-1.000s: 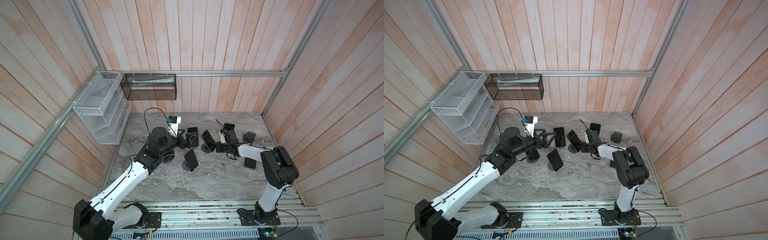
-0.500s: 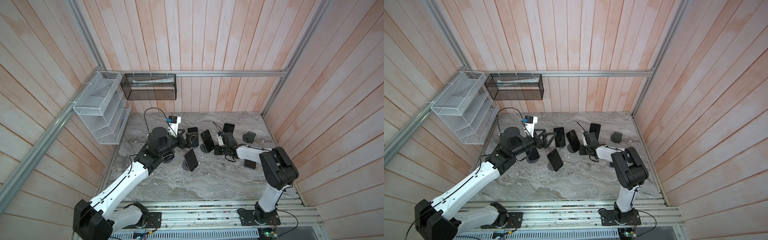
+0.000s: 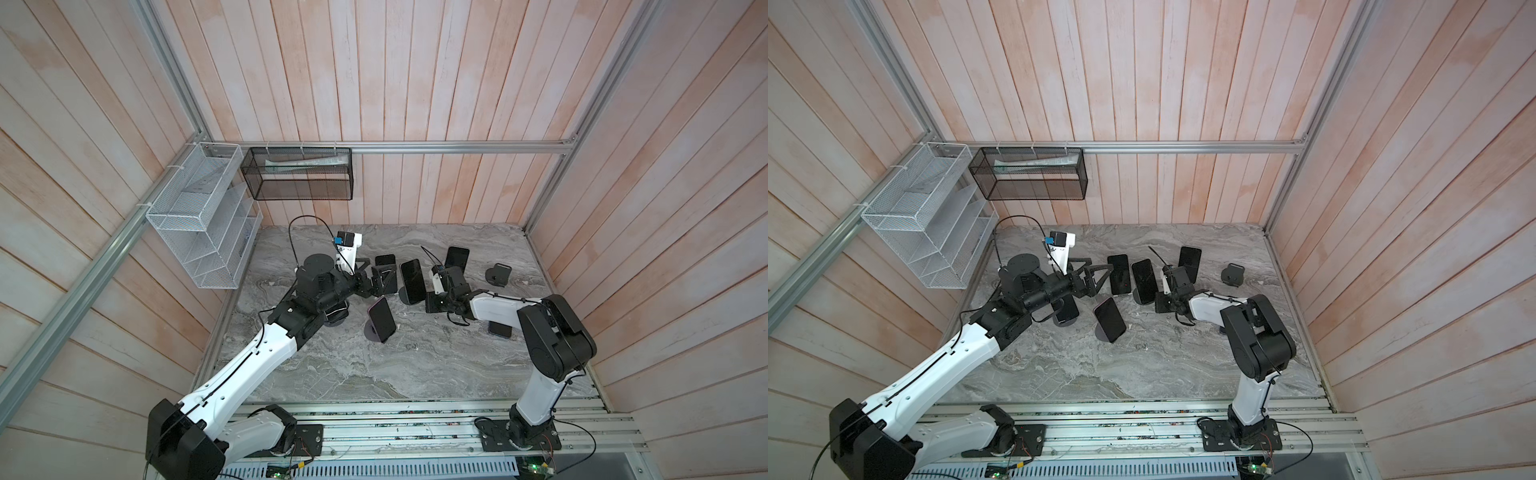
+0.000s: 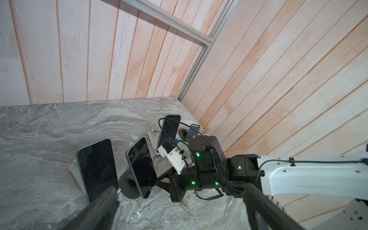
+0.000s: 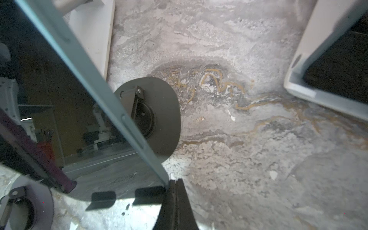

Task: Remove the phone from the phone stand
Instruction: 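Lower the right gripper onto the green-edged phone and close on its top edge, then lift the green-edged phone up off its dark round stand with the right gripper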

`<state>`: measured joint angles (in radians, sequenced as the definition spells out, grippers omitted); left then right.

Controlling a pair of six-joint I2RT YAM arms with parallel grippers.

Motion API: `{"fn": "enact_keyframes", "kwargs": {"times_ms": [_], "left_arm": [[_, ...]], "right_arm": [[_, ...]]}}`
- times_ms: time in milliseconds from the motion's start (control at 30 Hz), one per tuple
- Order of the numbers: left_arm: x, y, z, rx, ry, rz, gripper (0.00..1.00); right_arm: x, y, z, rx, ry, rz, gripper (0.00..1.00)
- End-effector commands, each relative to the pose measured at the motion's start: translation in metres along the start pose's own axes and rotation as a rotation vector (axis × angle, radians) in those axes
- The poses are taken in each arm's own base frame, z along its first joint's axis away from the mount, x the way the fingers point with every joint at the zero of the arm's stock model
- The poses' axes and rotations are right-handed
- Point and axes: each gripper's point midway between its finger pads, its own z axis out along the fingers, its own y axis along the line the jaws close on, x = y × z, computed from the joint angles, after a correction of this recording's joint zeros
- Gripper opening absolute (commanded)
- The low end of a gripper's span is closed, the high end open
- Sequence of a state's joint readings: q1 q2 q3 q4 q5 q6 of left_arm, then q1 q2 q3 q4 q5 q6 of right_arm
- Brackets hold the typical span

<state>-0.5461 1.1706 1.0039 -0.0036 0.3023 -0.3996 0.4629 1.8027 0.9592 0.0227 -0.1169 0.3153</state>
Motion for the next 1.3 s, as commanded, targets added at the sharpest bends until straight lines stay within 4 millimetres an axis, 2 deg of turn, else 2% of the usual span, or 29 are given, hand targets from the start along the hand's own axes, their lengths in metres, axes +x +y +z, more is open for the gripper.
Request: {"fn": "enact_keyframes", "kwargs": {"times_ms": [0,200,333,433,567,667,767,867,933,1100,1267], "left_arm": [[0.002,-0.001,-0.001,0.004,0.0,0.015,1.0],[0.002,-0.001,-0.002,0.002,-0.002,0.015,1.0],[-0.001,0.004,-0.003,-0.033,-0.012,0.013,1.0],[-0.002,0.024,-0.004,-0.143,-0.023,0.006,1.0],[-0.006,0.053,-0.009,-0.288,-0.039,-0.025,1.0],[-0.015,0.084,-0.023,-0.426,-0.08,-0.09,1.0],[-0.025,0.11,-0.039,-0.508,-0.132,-0.163,1.0],[-0.031,0.121,-0.049,-0.531,-0.165,-0.193,1.0],[-0.034,0.123,-0.051,-0.516,-0.179,-0.199,1.0],[-0.036,0.117,-0.049,-0.47,-0.183,-0.193,1.0],[-0.034,0.108,-0.042,-0.403,-0.163,-0.187,1.0]], "right_arm": [[0.003,0.004,-0.01,-0.007,-0.001,0.012,0.0],[0.0,0.005,-0.024,0.001,-0.009,0.015,0.0],[-0.009,0.005,-0.053,0.036,-0.037,0.03,0.01],[-0.022,0.009,-0.08,0.044,-0.085,0.021,0.32],[-0.038,0.015,-0.109,0.056,-0.156,-0.009,0.65],[-0.054,0.025,-0.12,0.045,-0.203,-0.043,0.79],[-0.072,0.037,-0.122,0.029,-0.232,-0.075,0.83],[-0.092,0.051,-0.12,0.007,-0.256,-0.105,0.87],[-0.104,0.061,-0.115,-0.003,-0.267,-0.135,0.98],[-0.128,0.078,-0.098,-0.023,-0.265,-0.211,0.98],[-0.135,0.087,-0.08,-0.042,-0.231,-0.277,0.98]]}}
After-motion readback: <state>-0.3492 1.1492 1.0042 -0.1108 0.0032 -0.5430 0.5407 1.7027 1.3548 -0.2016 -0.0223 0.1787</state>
